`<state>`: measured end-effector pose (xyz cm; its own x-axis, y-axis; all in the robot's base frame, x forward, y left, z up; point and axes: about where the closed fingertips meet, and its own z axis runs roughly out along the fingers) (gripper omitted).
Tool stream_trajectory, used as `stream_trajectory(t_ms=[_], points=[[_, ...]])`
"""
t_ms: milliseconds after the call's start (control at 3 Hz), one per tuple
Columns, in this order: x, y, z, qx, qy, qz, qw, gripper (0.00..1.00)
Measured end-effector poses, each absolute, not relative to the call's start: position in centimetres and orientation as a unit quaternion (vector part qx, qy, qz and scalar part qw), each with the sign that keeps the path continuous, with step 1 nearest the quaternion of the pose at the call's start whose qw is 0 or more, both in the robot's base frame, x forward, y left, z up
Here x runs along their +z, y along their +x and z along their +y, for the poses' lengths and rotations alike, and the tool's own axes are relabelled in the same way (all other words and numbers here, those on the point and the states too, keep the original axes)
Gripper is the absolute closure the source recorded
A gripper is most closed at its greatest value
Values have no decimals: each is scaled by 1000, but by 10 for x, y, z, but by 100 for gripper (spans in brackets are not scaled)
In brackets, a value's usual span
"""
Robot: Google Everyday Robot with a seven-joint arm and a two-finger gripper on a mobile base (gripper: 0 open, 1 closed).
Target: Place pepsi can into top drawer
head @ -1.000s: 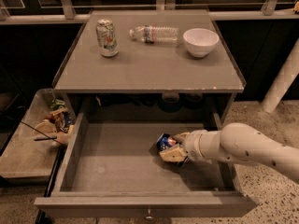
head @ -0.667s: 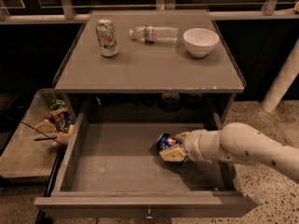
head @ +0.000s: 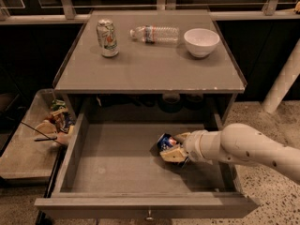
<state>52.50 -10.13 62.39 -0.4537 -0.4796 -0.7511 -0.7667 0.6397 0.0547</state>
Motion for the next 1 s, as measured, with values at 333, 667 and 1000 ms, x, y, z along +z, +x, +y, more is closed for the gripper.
stream_trajectory(t_ms=[333, 667, 1000], points=[[624, 525, -101, 198, -376, 829, 363, 13], [624, 525, -101, 198, -376, 829, 363, 0], [624, 525, -101, 198, -376, 829, 363, 0]])
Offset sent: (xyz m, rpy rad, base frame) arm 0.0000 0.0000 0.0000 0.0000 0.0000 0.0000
